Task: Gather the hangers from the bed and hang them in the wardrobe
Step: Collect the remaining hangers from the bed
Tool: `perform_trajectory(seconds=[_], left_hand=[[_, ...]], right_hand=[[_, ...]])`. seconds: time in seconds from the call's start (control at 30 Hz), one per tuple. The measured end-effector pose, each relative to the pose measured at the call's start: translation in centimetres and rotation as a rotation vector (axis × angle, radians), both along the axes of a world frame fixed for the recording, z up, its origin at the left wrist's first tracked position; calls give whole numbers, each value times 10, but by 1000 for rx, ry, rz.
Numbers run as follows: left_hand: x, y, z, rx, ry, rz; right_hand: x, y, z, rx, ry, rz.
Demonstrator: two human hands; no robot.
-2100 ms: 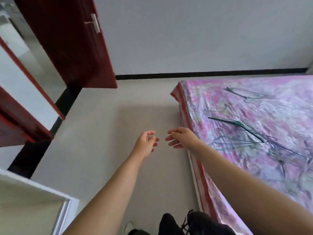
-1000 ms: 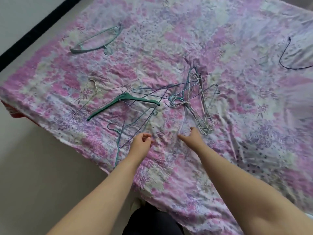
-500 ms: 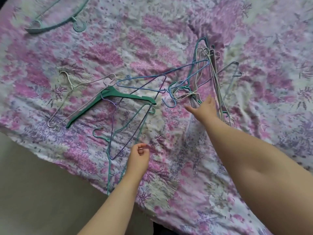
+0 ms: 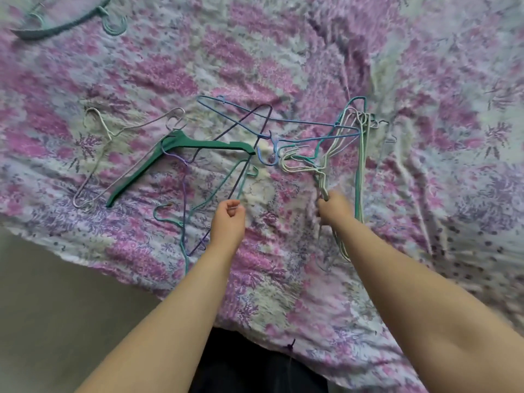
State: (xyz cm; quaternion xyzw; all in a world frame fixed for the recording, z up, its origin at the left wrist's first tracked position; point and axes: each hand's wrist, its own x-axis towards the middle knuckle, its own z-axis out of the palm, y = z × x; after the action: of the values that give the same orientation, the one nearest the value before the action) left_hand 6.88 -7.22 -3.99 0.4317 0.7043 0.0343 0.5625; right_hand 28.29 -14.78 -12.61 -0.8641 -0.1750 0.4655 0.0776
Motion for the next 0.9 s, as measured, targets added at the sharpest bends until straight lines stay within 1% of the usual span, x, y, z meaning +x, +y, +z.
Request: perform_trajectory(seconds=[0.03, 0.1, 0.2, 0.27, 0.33, 0.4, 0.47, 0.5, 0.57, 0.63, 0.67, 0.73, 0.83, 0.9], left_hand=[[2, 6, 3, 5, -26, 8], [5, 21, 13, -62, -116, 27], [9, 48, 25, -192, -365, 159], [11, 66, 33, -237, -466, 177], [18, 76, 42, -310, -476, 123], [24, 78, 46, -348, -403, 48], [23, 80, 45, -303, -348, 42], [19, 82, 47, -246, -333, 36], [7, 92, 57, -81, -292, -59], [-10, 109, 66, 37, -276, -161], [-19, 122, 70, 60, -295, -161], [-39, 149, 77, 105, -331, -95], [-64, 175, 83, 189, -280, -19], [-78, 176, 84, 191, -261, -8]], right_hand=[[-9, -5, 10, 13, -14, 20], [-28, -20, 29, 28, -81, 83], [-59, -48, 47, 48, -140, 89], [-80, -66, 54, 32, -179, 60], [-103, -79, 60, 6, -213, 10], [-126, -86, 64, -11, -245, -27], [-145, -86, 69, -16, -269, -60], [-154, -83, 72, -6, -273, -71], [-168, -75, 80, 27, -248, -120], [-178, -70, 89, 36, -213, -147], [-181, -70, 92, 26, -203, -130], [-184, -72, 99, 0, -213, -63], [-186, -72, 109, -26, -289, 84], [-189, -67, 115, -35, -324, 118]])
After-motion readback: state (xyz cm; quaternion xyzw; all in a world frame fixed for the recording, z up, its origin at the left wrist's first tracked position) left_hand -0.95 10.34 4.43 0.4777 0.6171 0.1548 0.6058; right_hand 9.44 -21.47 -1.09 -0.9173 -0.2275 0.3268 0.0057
